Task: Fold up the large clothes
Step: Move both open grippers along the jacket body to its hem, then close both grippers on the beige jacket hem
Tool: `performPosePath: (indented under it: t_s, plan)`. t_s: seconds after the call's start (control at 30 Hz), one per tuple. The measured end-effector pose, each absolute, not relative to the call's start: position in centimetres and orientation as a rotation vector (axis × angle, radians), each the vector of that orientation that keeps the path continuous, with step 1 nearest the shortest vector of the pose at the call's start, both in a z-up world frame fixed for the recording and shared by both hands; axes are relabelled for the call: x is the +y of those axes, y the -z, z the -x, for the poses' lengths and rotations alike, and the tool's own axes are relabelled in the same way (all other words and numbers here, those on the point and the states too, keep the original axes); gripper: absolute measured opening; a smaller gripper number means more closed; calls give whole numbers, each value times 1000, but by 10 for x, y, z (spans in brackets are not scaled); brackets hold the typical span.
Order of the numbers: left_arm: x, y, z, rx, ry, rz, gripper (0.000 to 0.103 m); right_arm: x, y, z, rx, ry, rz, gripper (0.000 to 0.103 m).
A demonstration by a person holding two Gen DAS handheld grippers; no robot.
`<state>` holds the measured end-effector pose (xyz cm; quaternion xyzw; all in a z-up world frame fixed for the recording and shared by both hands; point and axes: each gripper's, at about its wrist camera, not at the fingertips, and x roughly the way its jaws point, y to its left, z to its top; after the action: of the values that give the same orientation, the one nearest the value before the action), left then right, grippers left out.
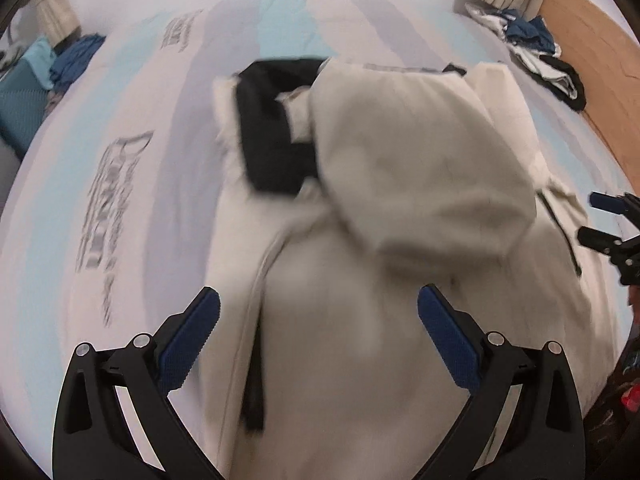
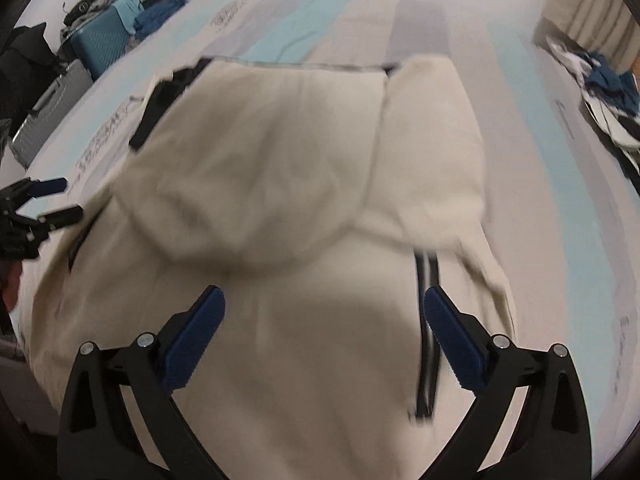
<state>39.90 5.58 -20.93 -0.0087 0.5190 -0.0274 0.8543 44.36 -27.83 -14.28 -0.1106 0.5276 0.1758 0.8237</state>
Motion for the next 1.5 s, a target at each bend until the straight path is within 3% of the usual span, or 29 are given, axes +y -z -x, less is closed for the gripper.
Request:
performPosePath:
  t_s: [0.5,1.27,1.43,1.5]
  plan:
    - [94,249,-262,1279,-46,85,97,-388,181,-334,1375,-107,255,96]
    - [96,293,-180,1448,-46,127,96,-459,230,-244,1588,-38,145,95]
    - [96,293,-177,1463,-36,144,83,-466,230,-236,1606,-78,108,84]
    - [98,293,-177,1473,-42,155,72,-469,229,-233,1611,-76,95,76]
